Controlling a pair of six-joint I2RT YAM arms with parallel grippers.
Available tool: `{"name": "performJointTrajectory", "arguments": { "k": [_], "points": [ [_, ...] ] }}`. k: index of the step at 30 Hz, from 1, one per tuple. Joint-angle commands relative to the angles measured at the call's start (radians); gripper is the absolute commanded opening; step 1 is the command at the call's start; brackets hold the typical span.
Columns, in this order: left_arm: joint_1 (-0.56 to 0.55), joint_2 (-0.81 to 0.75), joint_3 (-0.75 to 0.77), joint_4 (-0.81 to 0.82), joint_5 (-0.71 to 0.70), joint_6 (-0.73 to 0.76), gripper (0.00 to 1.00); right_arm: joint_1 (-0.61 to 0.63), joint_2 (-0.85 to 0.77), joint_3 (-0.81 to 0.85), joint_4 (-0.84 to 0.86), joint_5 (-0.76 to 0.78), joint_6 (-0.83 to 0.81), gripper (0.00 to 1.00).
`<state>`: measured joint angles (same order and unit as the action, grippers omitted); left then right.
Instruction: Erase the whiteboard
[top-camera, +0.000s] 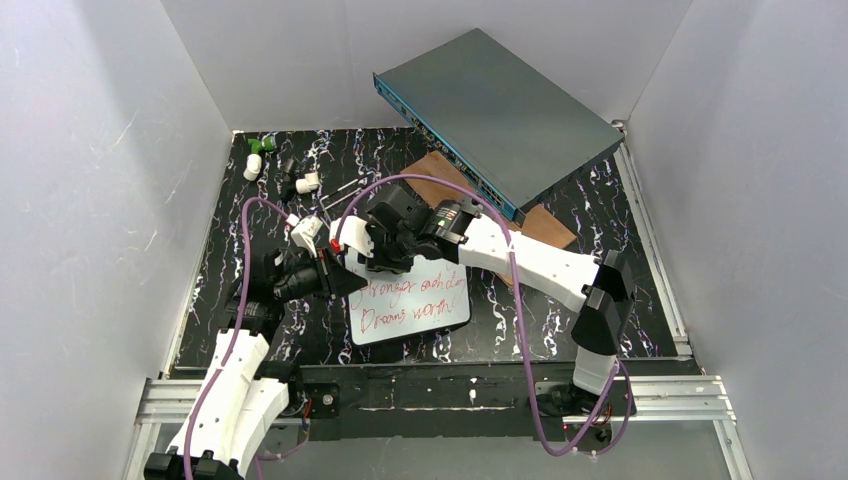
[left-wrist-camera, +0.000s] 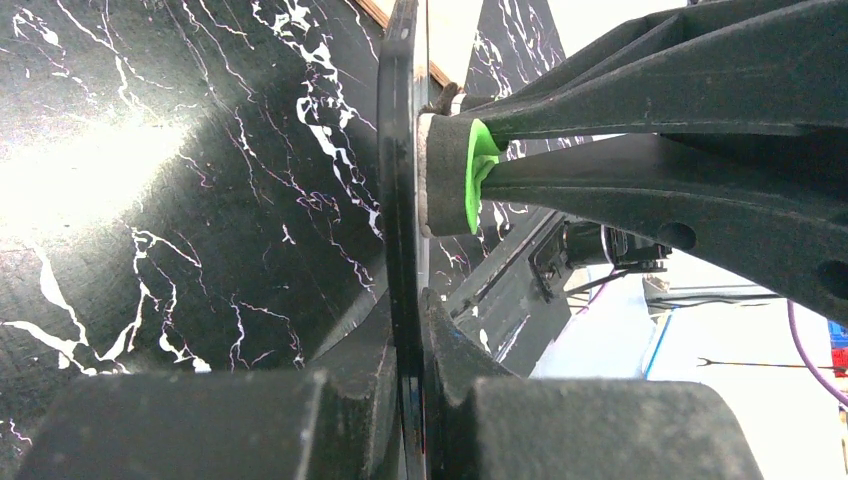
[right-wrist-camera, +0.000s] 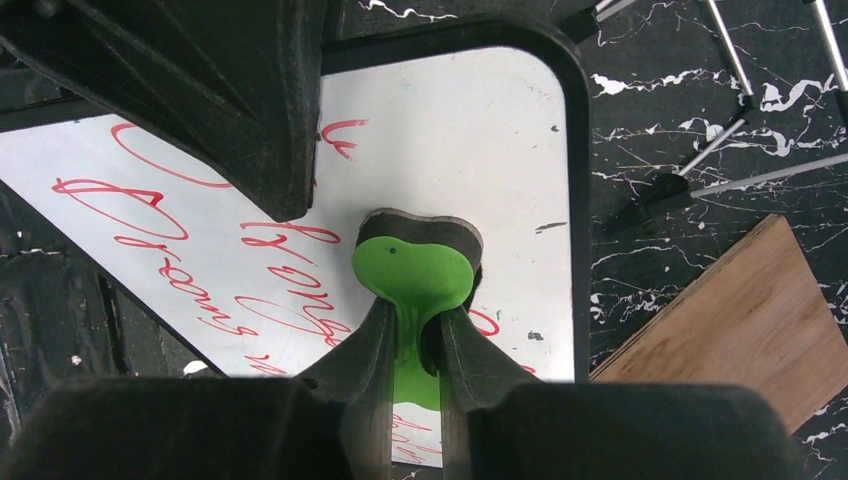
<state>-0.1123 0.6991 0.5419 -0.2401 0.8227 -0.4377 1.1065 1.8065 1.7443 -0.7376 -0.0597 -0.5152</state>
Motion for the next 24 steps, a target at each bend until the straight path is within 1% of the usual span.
{"name": "performJointTrajectory", "arguments": {
  "k": [1, 3, 6, 8, 11, 13, 19, 24],
  "points": [
    [-0.015, -0.021, 0.027, 0.018, 0.043, 0.120, 0.00, -0.008, 0.004, -0.031, 0.045, -0.044, -0.001, 0.01],
    [-0.015, -0.020, 0.028, 0.020, 0.043, 0.122, 0.00, -0.007, -0.016, -0.062, 0.023, -0.123, -0.017, 0.01],
    [-0.015, -0.020, 0.026, 0.023, 0.043, 0.122, 0.00, -0.006, -0.035, -0.118, 0.022, -0.183, -0.024, 0.01],
    [-0.015, -0.019, 0.026, 0.025, 0.040, 0.122, 0.00, -0.005, -0.039, -0.136, 0.033, -0.179, -0.021, 0.01],
    [-0.015, -0.024, 0.024, 0.024, 0.034, 0.124, 0.00, -0.007, -0.033, -0.123, 0.048, -0.132, -0.006, 0.01],
    [-0.015, -0.024, 0.022, 0.024, 0.033, 0.123, 0.00, -0.021, -0.029, -0.089, 0.043, -0.119, 0.007, 0.01],
    [-0.015, -0.030, 0.021, 0.017, 0.024, 0.124, 0.00, -0.080, -0.013, 0.020, -0.002, -0.150, 0.045, 0.01],
    [-0.015, -0.046, 0.023, 0.013, 0.015, 0.126, 0.00, -0.084, -0.027, -0.005, 0.003, -0.152, 0.046, 0.01]
  ]
}}
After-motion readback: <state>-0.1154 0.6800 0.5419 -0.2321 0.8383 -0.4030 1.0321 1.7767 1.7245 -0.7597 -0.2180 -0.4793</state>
